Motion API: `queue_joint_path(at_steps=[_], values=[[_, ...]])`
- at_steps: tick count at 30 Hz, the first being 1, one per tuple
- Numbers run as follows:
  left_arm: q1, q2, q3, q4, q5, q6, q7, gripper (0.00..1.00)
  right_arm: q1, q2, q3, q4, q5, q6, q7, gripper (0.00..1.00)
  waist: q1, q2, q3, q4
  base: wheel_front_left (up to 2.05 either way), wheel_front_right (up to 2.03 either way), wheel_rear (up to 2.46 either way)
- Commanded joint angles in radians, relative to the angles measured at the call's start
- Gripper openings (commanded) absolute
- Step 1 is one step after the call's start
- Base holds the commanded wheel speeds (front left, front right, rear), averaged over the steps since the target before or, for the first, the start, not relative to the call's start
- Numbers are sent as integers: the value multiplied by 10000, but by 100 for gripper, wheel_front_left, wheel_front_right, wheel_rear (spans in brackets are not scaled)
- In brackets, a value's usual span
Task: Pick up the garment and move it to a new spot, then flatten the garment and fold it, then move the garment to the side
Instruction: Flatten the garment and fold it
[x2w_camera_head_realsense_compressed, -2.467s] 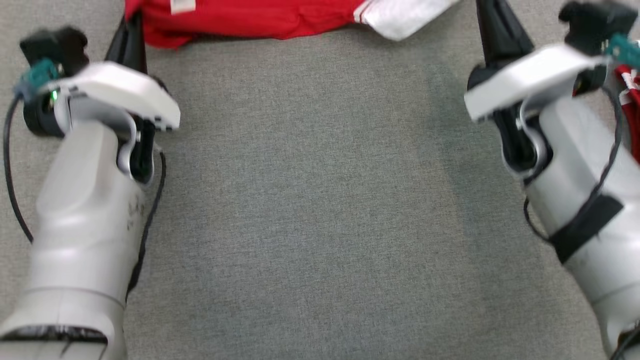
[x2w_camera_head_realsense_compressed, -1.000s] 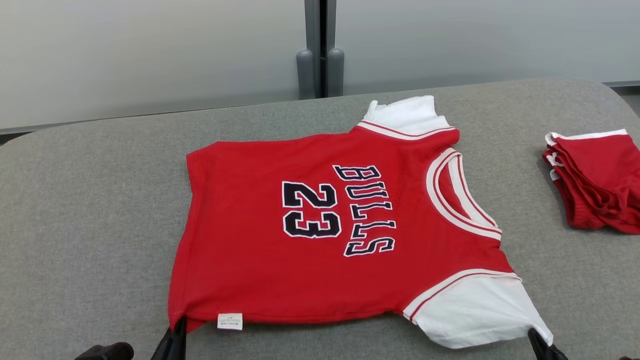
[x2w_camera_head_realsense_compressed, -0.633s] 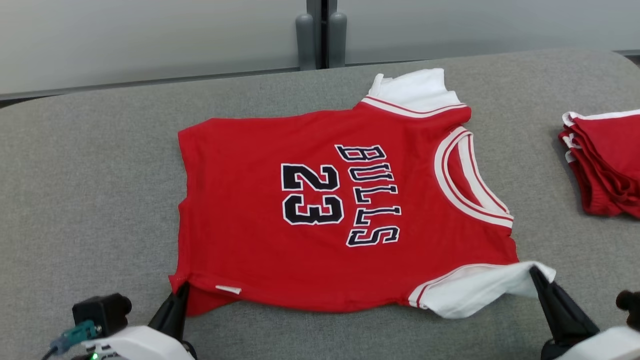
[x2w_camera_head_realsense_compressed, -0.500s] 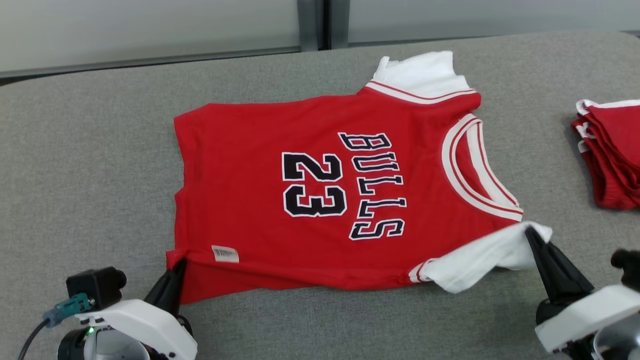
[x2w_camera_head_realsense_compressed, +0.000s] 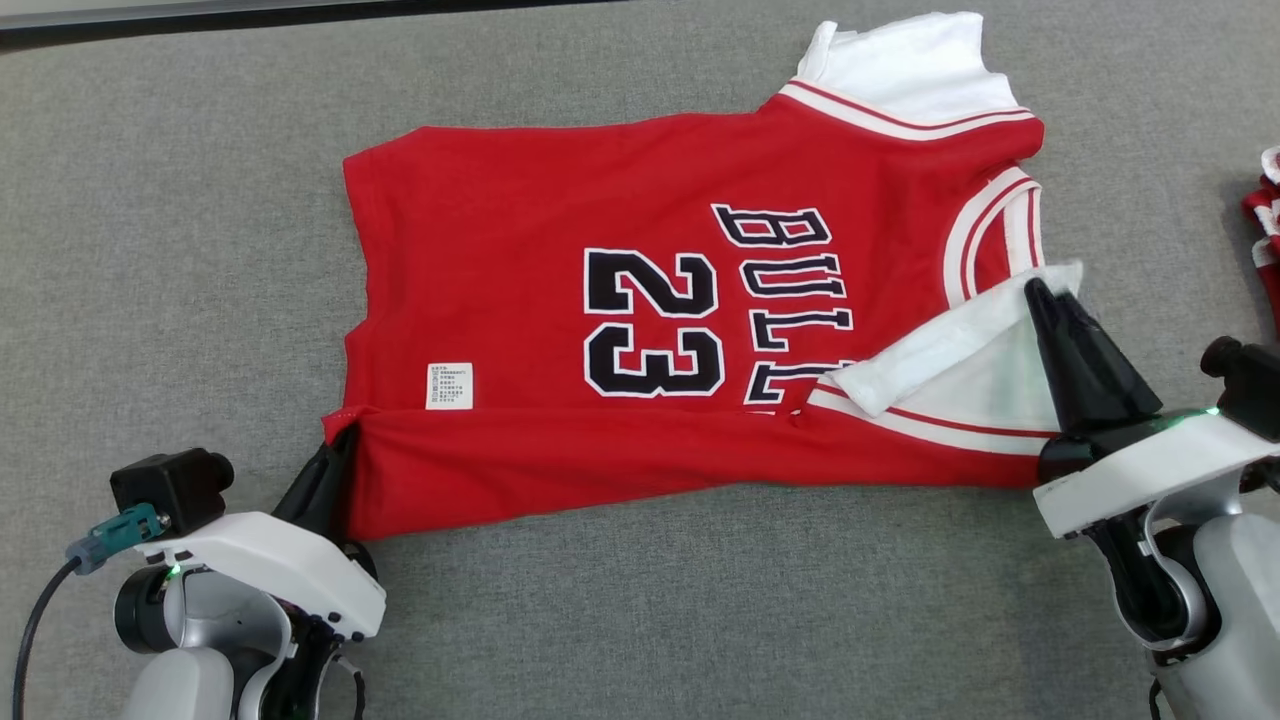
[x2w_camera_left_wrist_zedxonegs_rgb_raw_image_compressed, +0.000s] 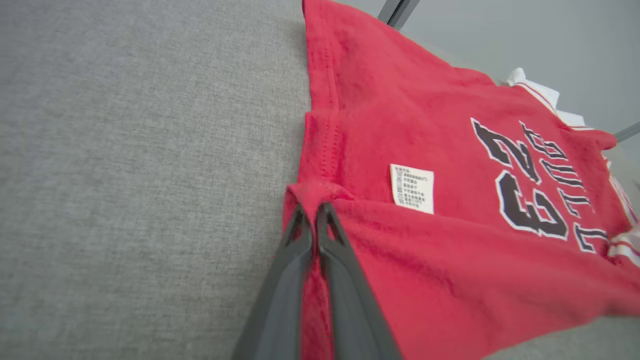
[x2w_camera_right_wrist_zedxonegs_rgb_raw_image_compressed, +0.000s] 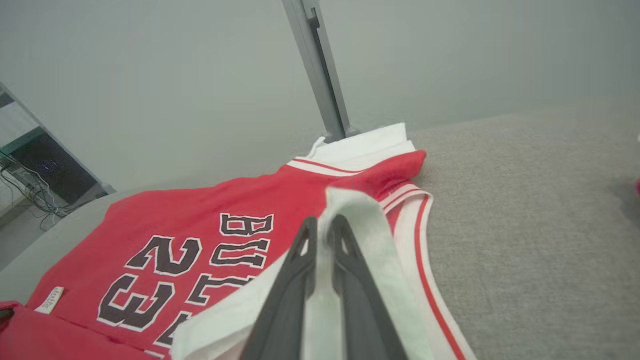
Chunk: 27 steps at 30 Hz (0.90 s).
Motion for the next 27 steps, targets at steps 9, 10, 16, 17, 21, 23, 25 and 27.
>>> queue_joint_path(at_steps=[9,10,16,17,21,23,25,27], values=[[-1,-241,-98,-26,801,149,-2339,100,197,-86,-320,127,-952,0,-2092,100,0,0,50,64,0,0,0],[29,-292,-138,-95,932,231,-2698,100,319,33,-564,-19,-1254,2,-2156,100,0,0,11,67,0,0,0],[34,-417,-266,-284,1761,569,-4623,100,1358,724,-1828,-1177,-2889,0,-2264,100,0,0,-322,21,0,0,0],[46,-419,-276,-315,1940,603,-4788,100,1584,819,-1935,-1318,-3065,0,-2265,100,0,0,-422,5,0,0,0],[480,-366,-324,-274,2486,768,-5030,100,2509,1142,-2212,-1873,-3574,0,-2083,100,0,0,-875,-117,0,0,0],[741,-315,-359,-203,2709,840,-5056,100,2939,1247,-2251,-2083,-3680,0,-1928,100,0,0,-1095,-190,0,0,0],[1052,-308,-398,-96,2832,867,-5080,100,3344,1305,-2251,-2218,-3743,0,-1743,100,0,0,-1302,-235,0,0,0],[1322,-275,-443,9,2871,869,-5081,100,3634,1346,-2250,-2358,-3740,0,-1635,100,0,0,-1438,-260,0,0,0]])
